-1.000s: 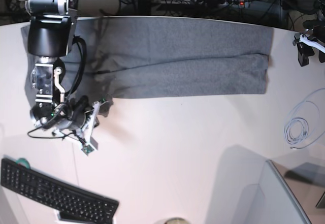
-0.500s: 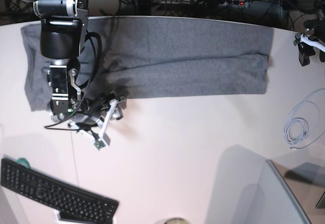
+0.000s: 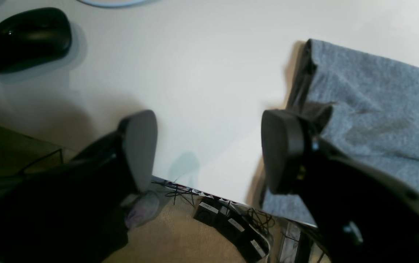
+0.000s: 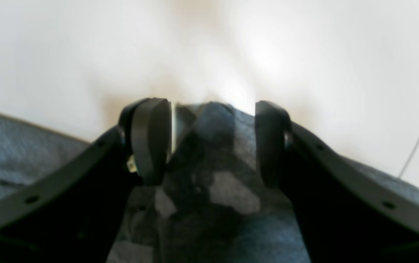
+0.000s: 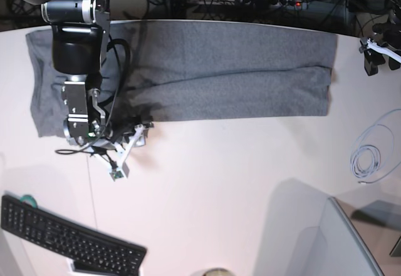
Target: Layout the t-shirt on the table in an organized manner, then fold the t-shirt properly
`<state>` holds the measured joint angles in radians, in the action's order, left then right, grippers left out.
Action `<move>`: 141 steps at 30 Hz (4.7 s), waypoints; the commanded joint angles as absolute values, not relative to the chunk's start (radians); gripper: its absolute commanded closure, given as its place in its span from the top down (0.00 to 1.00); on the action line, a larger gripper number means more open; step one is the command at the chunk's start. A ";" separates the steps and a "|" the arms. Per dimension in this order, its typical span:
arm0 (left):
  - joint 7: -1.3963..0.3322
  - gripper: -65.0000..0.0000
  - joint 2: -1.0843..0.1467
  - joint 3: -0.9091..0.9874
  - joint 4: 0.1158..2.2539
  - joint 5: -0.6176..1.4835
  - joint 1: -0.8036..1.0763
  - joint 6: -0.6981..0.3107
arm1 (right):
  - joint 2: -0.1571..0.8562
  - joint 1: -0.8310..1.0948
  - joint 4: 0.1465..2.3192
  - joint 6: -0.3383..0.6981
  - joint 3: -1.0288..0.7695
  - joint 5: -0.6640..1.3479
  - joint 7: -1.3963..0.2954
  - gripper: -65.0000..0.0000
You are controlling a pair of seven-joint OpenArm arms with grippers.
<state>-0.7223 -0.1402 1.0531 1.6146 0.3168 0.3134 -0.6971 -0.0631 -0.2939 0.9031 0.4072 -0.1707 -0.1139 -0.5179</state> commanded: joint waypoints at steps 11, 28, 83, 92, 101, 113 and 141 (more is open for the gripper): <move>-0.704 0.66 -0.159 1.059 1.633 0.331 0.318 -0.698 | -0.064 -0.308 0.903 0.404 -0.174 -0.107 -0.472 0.00; -0.704 0.66 -0.159 1.052 1.629 0.331 0.311 -0.698 | -0.117 -0.042 1.451 0.409 -0.168 -0.107 -0.621 0.00; -0.699 0.28 -0.124 0.694 1.604 0.323 0.309 -0.698 | -0.093 0.127 1.738 0.403 -0.479 0.058 -0.621 0.15; -0.687 0.00 -0.130 0.694 1.541 0.323 0.305 -0.698 | 0.137 -0.262 1.130 0.410 -0.788 0.062 -0.615 0.25; -0.363 0.00 -0.097 0.690 1.343 0.102 0.286 -0.698 | 0.165 -0.328 1.020 0.412 -0.814 0.064 -0.616 0.50; -0.358 0.00 -0.099 0.690 1.342 0.102 0.286 -0.698 | 0.108 -0.321 1.020 0.472 -0.814 0.064 -0.619 0.50; -0.358 0.00 -0.102 0.693 1.334 0.099 0.286 -0.698 | 0.108 -0.292 1.018 0.472 -0.814 0.061 -0.618 0.19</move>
